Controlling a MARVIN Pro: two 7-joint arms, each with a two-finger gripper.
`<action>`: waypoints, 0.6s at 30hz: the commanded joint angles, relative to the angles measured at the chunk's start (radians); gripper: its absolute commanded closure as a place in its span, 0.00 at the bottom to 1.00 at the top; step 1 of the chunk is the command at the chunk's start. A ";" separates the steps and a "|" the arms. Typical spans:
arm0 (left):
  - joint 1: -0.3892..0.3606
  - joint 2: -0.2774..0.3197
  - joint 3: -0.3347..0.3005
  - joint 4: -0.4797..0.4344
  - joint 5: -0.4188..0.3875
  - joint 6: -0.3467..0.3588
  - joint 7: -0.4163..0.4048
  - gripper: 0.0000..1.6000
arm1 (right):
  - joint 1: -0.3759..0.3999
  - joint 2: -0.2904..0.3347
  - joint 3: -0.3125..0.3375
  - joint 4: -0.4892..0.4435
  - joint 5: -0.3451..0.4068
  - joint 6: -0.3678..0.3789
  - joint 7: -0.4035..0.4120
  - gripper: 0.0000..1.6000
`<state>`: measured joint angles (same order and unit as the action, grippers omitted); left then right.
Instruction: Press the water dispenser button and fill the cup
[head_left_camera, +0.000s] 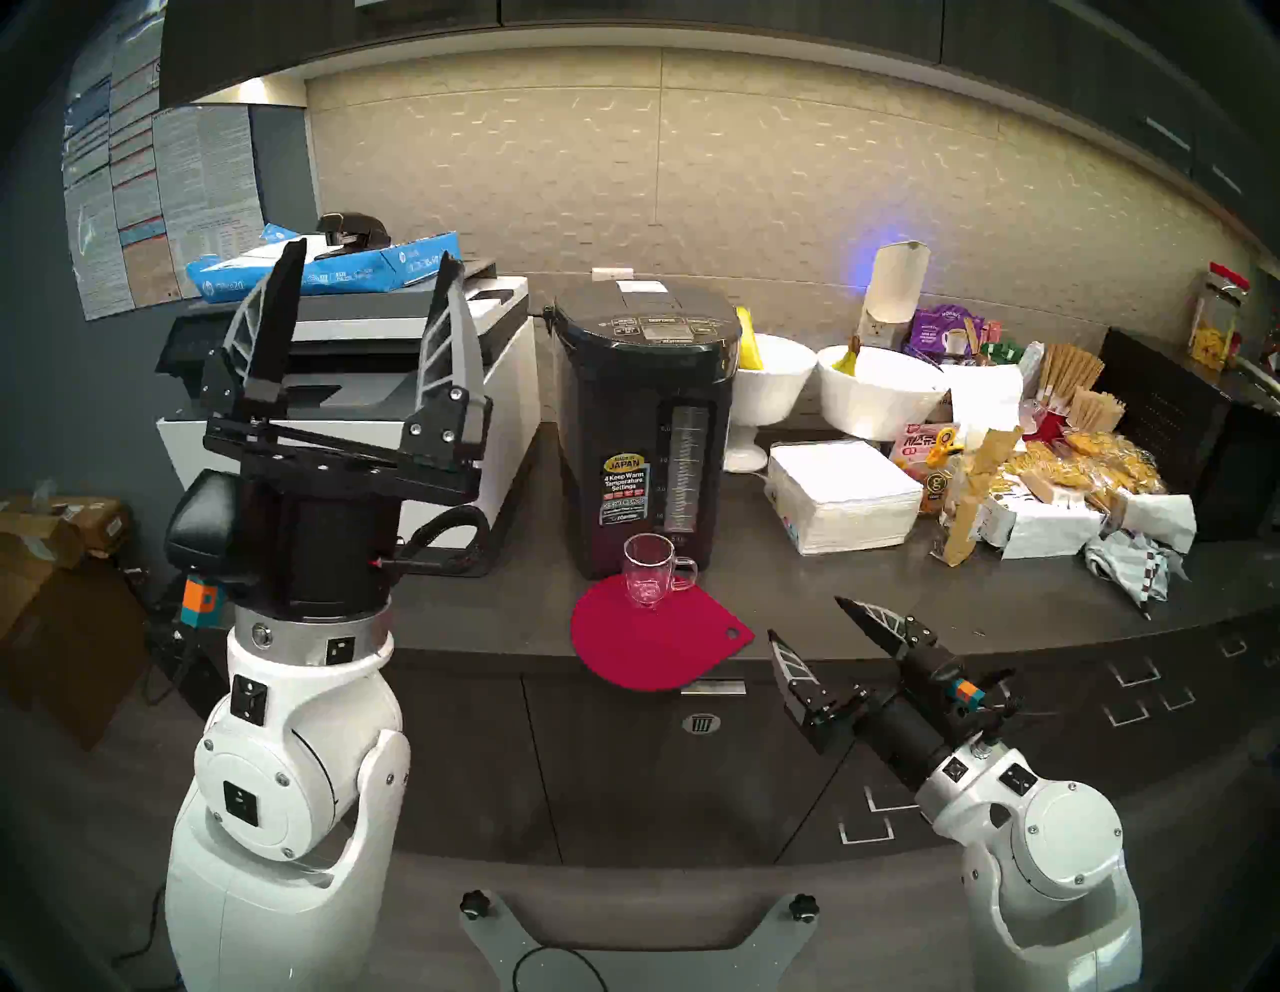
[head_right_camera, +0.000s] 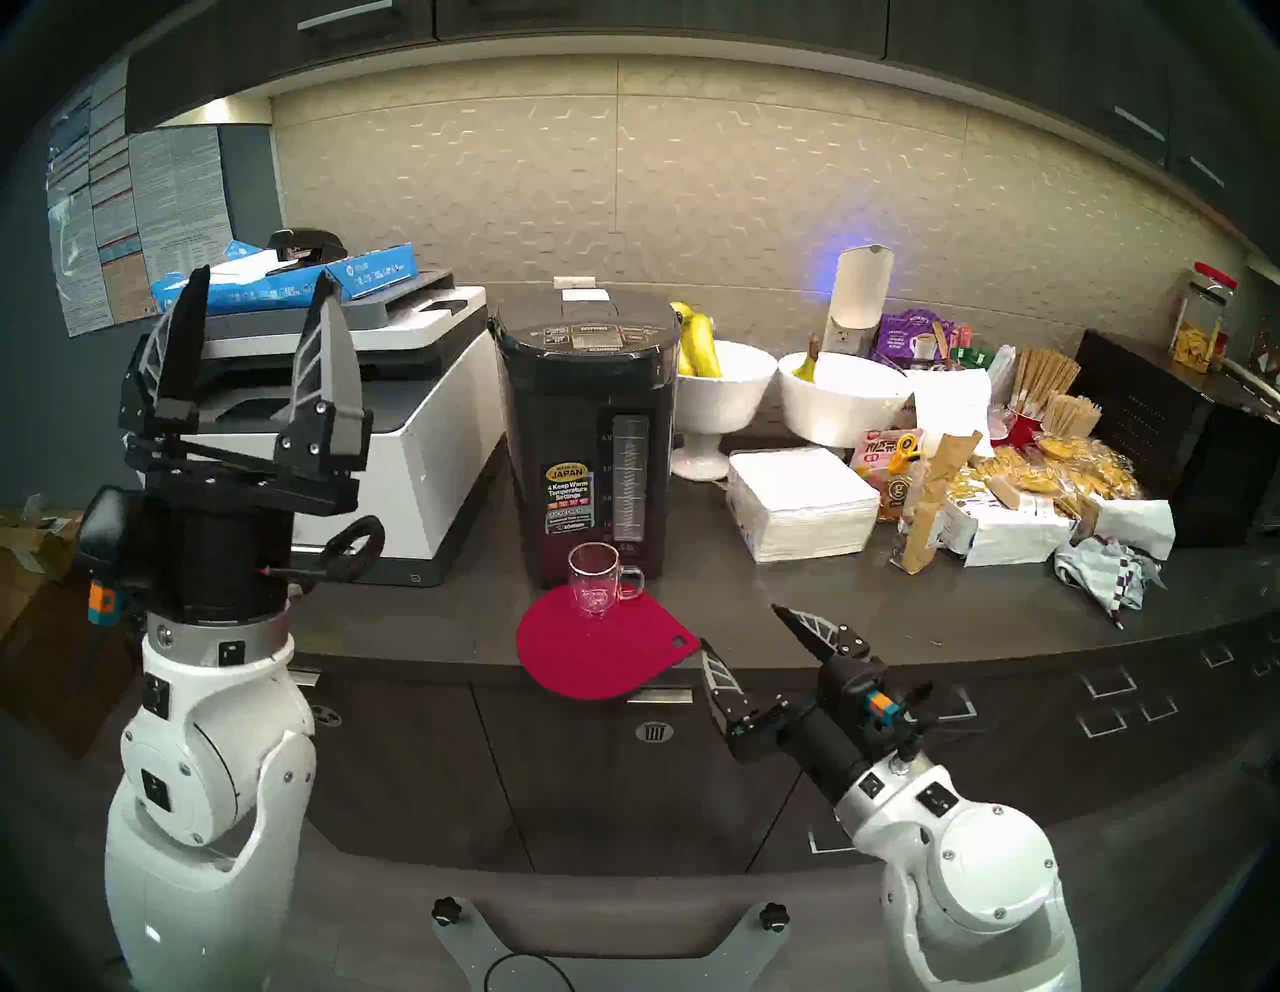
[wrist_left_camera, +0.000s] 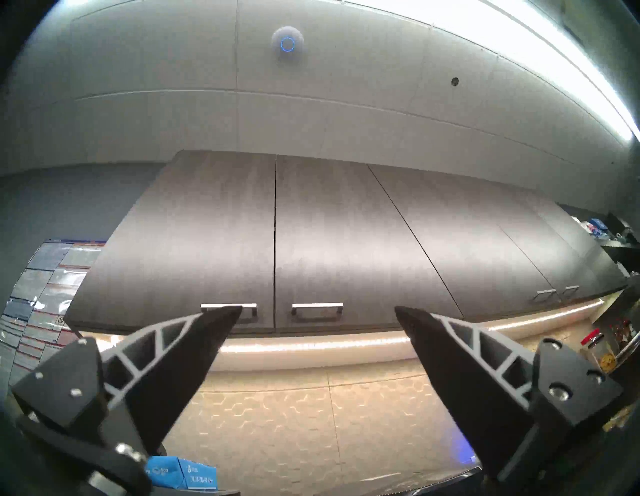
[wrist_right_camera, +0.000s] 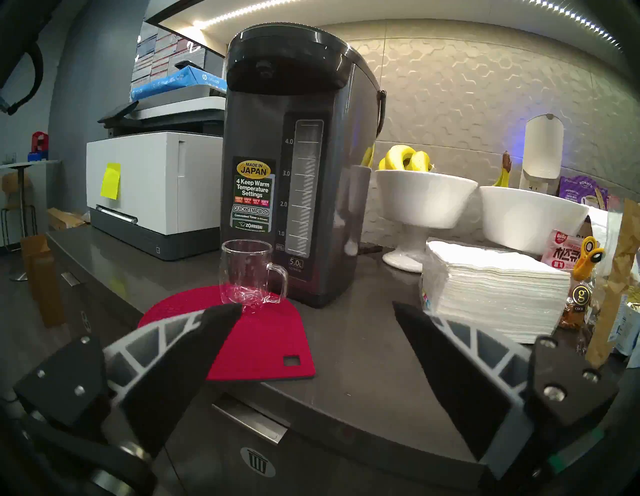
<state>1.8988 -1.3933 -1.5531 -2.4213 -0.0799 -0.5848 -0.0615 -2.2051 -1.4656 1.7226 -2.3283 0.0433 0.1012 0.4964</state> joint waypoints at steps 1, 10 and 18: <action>-0.053 -0.001 0.000 -0.022 -0.001 -0.048 -0.004 0.00 | 0.004 0.002 -0.002 -0.018 0.000 -0.004 0.002 0.00; -0.081 -0.001 0.006 -0.022 -0.012 -0.069 -0.011 0.00 | 0.004 0.002 -0.002 -0.018 0.000 -0.004 0.003 0.00; 0.032 -0.001 -0.126 0.062 -0.063 -0.099 0.036 0.00 | 0.005 0.000 -0.002 -0.010 0.001 -0.003 0.001 0.00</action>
<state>1.8284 -1.3894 -1.5488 -2.4247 -0.1028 -0.6565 -0.0773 -2.2049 -1.4660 1.7226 -2.3272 0.0434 0.1012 0.4965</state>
